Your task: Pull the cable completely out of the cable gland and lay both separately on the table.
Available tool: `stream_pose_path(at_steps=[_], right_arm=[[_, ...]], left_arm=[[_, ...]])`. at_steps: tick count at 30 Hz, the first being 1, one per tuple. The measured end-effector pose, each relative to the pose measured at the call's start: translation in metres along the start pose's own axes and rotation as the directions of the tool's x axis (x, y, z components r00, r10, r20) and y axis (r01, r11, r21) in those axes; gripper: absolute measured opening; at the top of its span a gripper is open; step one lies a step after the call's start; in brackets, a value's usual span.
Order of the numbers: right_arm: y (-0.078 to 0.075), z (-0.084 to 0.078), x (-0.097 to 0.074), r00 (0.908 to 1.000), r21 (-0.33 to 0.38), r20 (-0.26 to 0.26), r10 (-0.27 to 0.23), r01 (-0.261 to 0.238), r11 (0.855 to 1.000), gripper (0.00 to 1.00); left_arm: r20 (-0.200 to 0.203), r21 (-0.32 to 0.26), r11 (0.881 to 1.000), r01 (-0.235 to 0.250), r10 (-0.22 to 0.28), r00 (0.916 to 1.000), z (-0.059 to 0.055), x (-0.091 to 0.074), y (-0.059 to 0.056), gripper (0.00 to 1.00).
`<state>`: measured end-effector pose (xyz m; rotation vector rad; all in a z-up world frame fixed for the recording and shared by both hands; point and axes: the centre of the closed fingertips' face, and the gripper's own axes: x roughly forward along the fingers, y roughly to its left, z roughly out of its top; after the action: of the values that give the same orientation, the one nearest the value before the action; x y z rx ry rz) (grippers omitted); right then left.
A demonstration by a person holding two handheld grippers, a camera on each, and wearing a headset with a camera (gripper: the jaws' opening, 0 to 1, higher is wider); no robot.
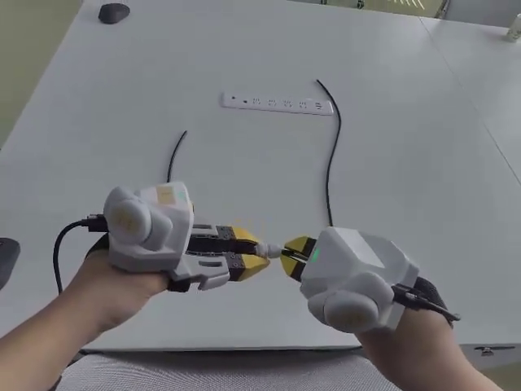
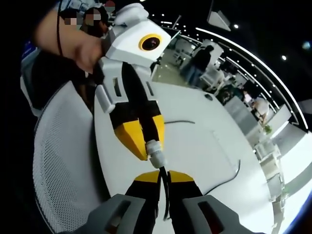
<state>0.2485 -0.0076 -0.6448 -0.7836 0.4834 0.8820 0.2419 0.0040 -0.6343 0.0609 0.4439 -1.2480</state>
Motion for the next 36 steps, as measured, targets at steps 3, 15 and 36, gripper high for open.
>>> stream_pose_path(at_steps=[3, 15, 36], right_arm=[[0.0, -0.001, 0.0, 1.0, 0.006, 0.001, -0.002, 0.002, 1.0, 0.0], [0.0, -0.004, 0.003, 0.9999, 0.074, 0.015, 0.004, -0.005, 0.997, 0.0], [-0.005, -0.025, 0.008, 1.0, 0.2, -0.009, 0.0, 0.002, 0.98, 0.0]], left_arm=[[-0.002, -0.01, 1.0, 0.001, -0.001, 1.0, -0.001, 0.0, 0.0, 0.15], [-0.012, -0.006, 1.0, -0.007, 0.007, 0.9999, -0.003, 0.002, 0.001, 0.15], [-0.019, -0.016, 1.0, -0.011, 0.011, 0.9998, -0.008, 0.004, 0.005, 0.15]])
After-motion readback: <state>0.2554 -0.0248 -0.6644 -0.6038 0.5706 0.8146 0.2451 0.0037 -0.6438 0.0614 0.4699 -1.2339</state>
